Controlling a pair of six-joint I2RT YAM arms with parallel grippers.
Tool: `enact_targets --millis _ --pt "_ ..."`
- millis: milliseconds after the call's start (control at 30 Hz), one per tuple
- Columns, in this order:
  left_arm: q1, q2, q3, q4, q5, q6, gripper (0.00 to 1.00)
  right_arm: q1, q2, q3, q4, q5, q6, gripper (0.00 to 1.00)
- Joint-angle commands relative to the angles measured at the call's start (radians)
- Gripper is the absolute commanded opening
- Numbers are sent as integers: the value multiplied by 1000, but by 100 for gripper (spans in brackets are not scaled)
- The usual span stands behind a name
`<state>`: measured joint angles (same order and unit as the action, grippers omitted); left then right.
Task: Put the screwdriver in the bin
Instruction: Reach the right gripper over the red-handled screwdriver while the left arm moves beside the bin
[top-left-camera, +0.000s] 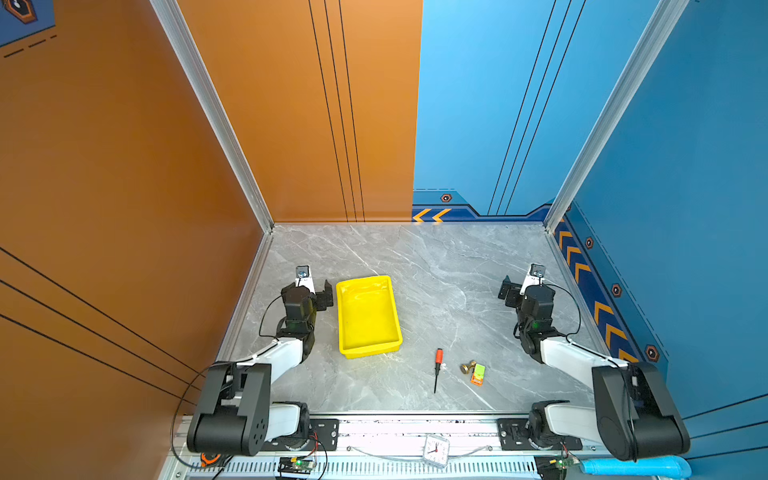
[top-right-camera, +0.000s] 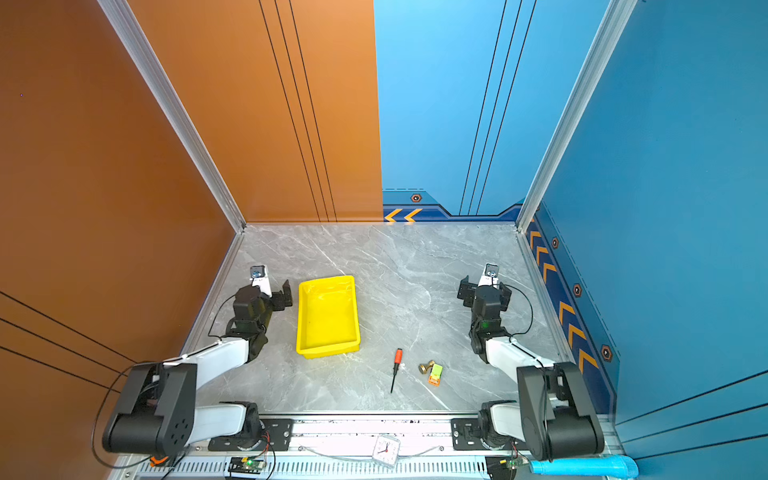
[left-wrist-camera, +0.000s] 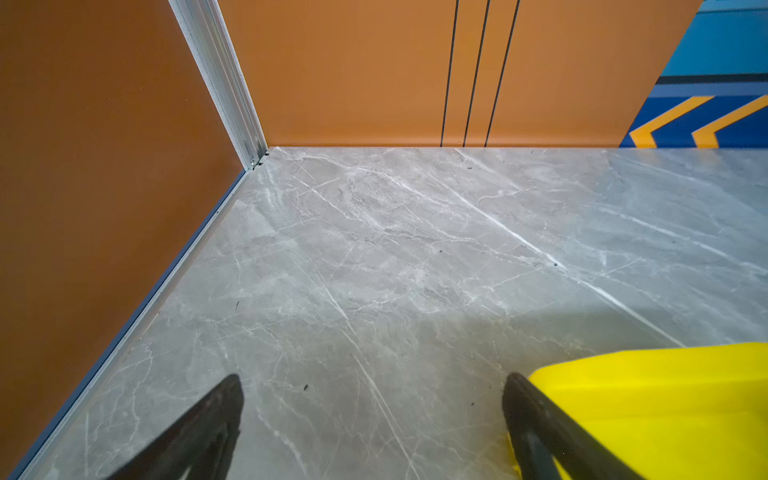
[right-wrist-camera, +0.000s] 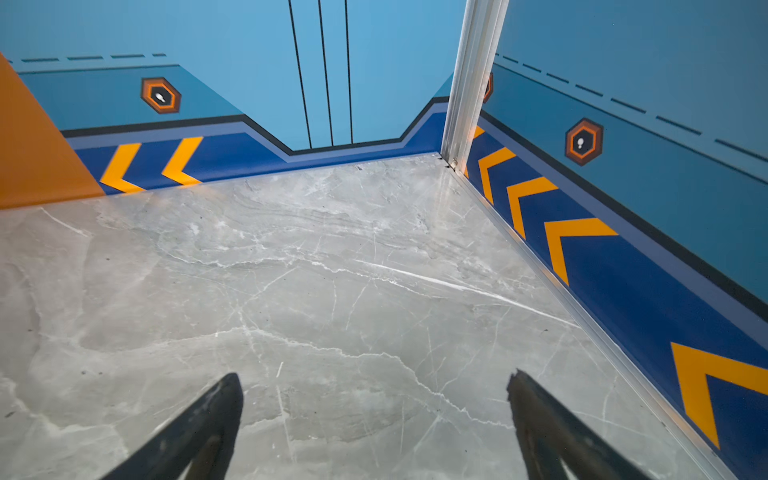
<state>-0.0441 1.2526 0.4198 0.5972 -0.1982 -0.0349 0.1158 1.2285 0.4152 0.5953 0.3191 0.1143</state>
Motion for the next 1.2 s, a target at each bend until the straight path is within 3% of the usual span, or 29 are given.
enact_targets --millis 0,67,200,300,500,700,867,1067,1167 --pt "0 -69 42 -240 39 -68 98 39 -109 77 -259 33 93 100" --pt "-13 -117 60 -316 50 -97 98 48 -159 151 -439 38 162 100" --pt "-46 -179 145 -575 -64 -225 98 50 -180 310 -767 -35 299 100" --pt "-66 -214 199 -720 -23 -276 98 72 -147 429 -985 -143 329 100" --pt "-115 -216 281 -913 173 -321 98 240 -192 477 -1219 -93 503 100" --pt "-179 -221 314 -1040 317 -364 98 453 -187 476 -1299 -120 698 100" --pt "-225 -222 377 -1213 318 -324 98 648 -28 538 -1356 -117 770 99" --pt "-241 -290 385 -1284 324 -331 98 748 122 546 -1283 -142 817 96" --pt "-244 -310 368 -1289 332 -348 98 778 200 551 -1241 -157 810 88"
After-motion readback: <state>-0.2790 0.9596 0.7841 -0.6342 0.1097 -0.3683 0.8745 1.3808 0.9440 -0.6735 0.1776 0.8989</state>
